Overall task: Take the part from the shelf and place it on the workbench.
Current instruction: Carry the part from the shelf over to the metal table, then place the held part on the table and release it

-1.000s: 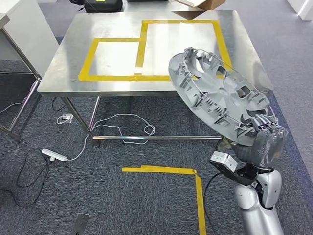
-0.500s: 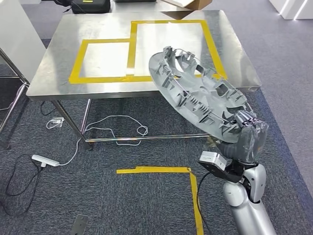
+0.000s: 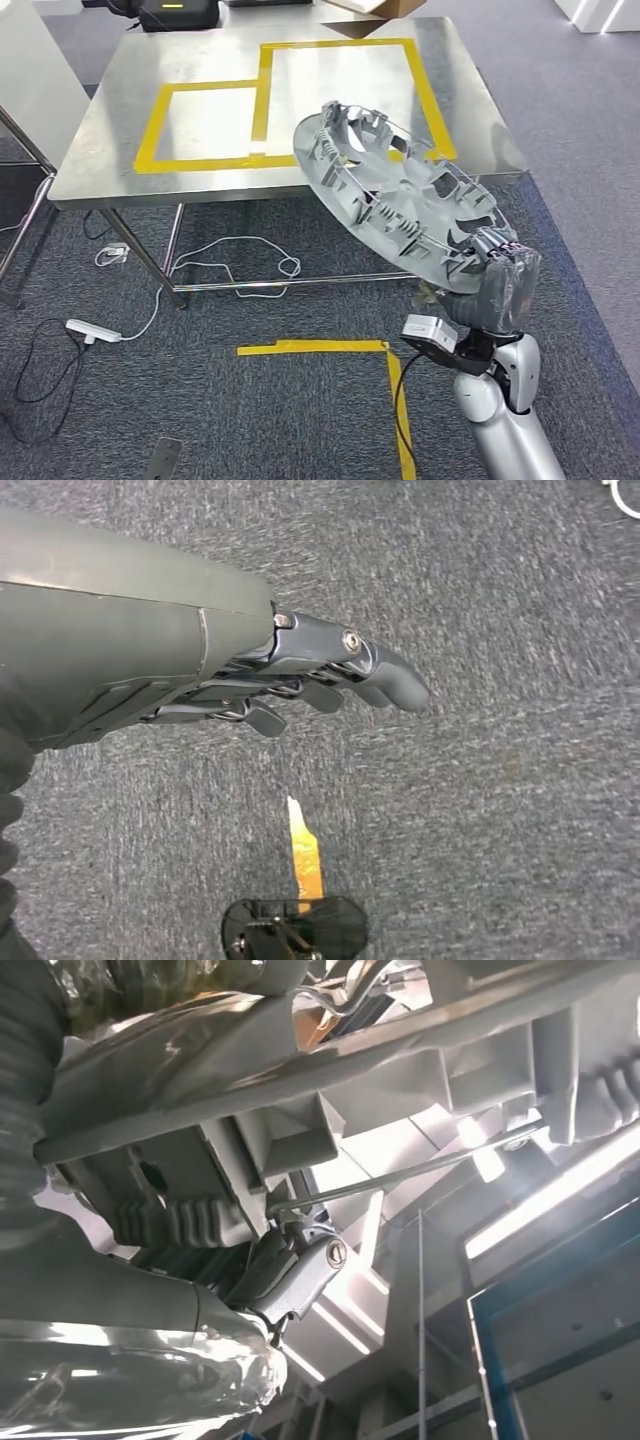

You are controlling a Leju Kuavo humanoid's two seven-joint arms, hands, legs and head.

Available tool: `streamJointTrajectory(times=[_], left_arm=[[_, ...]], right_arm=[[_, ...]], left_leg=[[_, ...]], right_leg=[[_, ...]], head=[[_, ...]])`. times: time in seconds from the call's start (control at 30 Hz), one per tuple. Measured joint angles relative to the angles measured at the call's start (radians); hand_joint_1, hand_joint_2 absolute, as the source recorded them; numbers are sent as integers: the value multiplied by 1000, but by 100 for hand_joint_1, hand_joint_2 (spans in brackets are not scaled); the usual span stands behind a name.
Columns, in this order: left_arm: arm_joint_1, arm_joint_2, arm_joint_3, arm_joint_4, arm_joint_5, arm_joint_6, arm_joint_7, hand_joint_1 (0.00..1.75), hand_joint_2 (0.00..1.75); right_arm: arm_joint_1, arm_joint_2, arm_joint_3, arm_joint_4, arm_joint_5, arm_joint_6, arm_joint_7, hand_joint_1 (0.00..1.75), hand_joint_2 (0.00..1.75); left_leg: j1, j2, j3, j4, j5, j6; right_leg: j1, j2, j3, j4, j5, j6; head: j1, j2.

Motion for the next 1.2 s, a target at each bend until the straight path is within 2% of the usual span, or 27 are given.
streamJointTrajectory(times=[0.07,0.13,0.17,0.2,0.23,0.3,0.33,0.37,0.47,0.53,0.57,0.63,0.67,0.7,0.73,0.8,0.83,0.87,0.93,1.03,1.1,1.17,1.2], left_arm=[[0,1,-4,0,-1,0,0,0,175],[0,0,-6,0,-2,-1,0,0,175],[1,0,-6,0,-2,-1,0,0,175],[1,0,-6,0,-3,-1,0,0,175],[1,1,-6,0,-3,0,0,0,175],[1,4,-6,0,-2,0,0,0,175],[1,5,-7,0,-2,0,0,0,175],[0,6,-7,0,-1,0,1,0,175],[0,5,-8,0,2,0,2,0,175],[1,5,-9,0,3,0,1,0,175],[0,4,-10,0,4,0,1,0,175],[-1,4,-10,0,4,0,1,0,175],[1,4,-10,0,5,0,1,0,175],[3,4,-10,0,5,0,1,0,175],[5,3,-10,0,5,0,1,0,175],[7,2,-10,0,6,0,1,0,175],[6,2,-10,0,7,1,1,0,175],[5,2,-10,0,8,1,1,0,175],[3,3,-10,0,11,2,0,0,175],[3,5,-10,0,13,2,0,0,175],[2,6,-10,0,14,2,0,0,175],[4,5,-10,0,14,4,0,0,175],[6,5,-10,0,14,6,2,0,175]], right_arm=[[-1,0,3,0,-10,2,-9,175,175],[-2,0,10,0,-17,4,-16,175,175],[-2,0,13,1,-18,5,-18,175,175],[-2,-1,15,2,-18,6,-20,175,175],[-2,-1,17,3,-19,7,-22,175,175],[-3,-1,20,4,-22,9,-24,175,175],[-4,-1,21,5,-26,12,-24,175,175],[-6,-1,23,5,-32,16,-26,175,175],[-10,-2,25,6,-60,34,-28,175,175],[-13,-2,26,6,-74,40,-29,175,175],[-14,-2,28,5,-80,42,-29,175,175],[-14,-2,33,5,-92,43,-30,175,175],[-13,-2,35,5,-97,43,-30,175,175],[-12,-2,36,5,-104,44,-30,175,175],[-12,-2,37,5,-111,46,-30,175,175],[-11,-3,38,5,-125,47,-32,175,175],[-11,-3,40,5,-131,48,-34,175,175],[-12,-3,41,3,-135,48,-37,175,175],[-11,-3,43,0,-141,49,-43,175,175],[-6,-2,42,-4,-143,48,-45,175,175],[-4,-2,42,-8,-142,47,-47,175,175],[-2,-2,42,-10,-137,46,-49,175,175],[0,-2,42,-10,-133,45,-50,175,175]], left_leg=[[2,-1,-36,78,-46,-9],[3,-1,-103,214,-104,-13],[3,-1,-130,263,-115,-12],[3,-1,-141,277,-104,-10],[3,-2,-133,252,-74,-6],[0,-4,-81,130,7,8],[-2,-6,-56,72,31,15],[-4,-7,-39,32,39,20],[-3,-7,-25,-4,26,28],[2,-6,-14,-14,24,35],[5,-6,-9,-18,23,38],[5,-6,-4,-18,17,42],[5,-6,-1,-18,13,43],[5,-6,4,-18,8,42],[5,-7,12,-18,3,41],[5,-7,31,-17,-10,35],[3,-7,38,-17,-16,30],[2,-7,41,-15,-22,25],[0,-7,41,-14,-28,15],[2,-5,38,1,-45,0],[4,-5,-5,87,-88,-8],[5,-5,-81,217,-130,-12],[5,-5,-108,256,-131,-11]], right_leg=[[-2,1,4,-3,0,-13],[0,2,6,-2,-3,-19],[1,4,8,-2,-4,-20],[3,6,12,-2,-7,-21],[4,8,17,-2,-10,-22],[8,11,29,-2,-18,-20],[10,13,32,-2,-22,-17],[11,14,31,-1,-25,-12],[12,14,26,-4,-30,4],[11,11,11,25,-49,14],[9,10,-12,70,-70,19],[5,10,-91,207,-118,26],[4,10,-128,261,-127,30],[3,9,-150,283,-118,32],[2,9,-151,264,-88,32],[0,6,-105,139,0,31],[1,4,-74,79,27,29],[3,3,-51,35,37,24],[7,3,-33,11,24,11],[4,6,-25,4,15,-9],[1,6,-16,1,10,-19],[3,7,-7,2,3,-25],[5,8,-1,2,-2,-26]], head=[[-3,0],[-5,0],[-4,0],[-5,0],[-5,0],[-5,0],[-5,0],[-5,0],[-5,0],[-2,0],[0,0],[2,0],[2,0],[2,0],[2,0],[2,0],[2,0],[3,0],[0,0],[-6,0],[-11,0],[-13,0],[-13,0]])
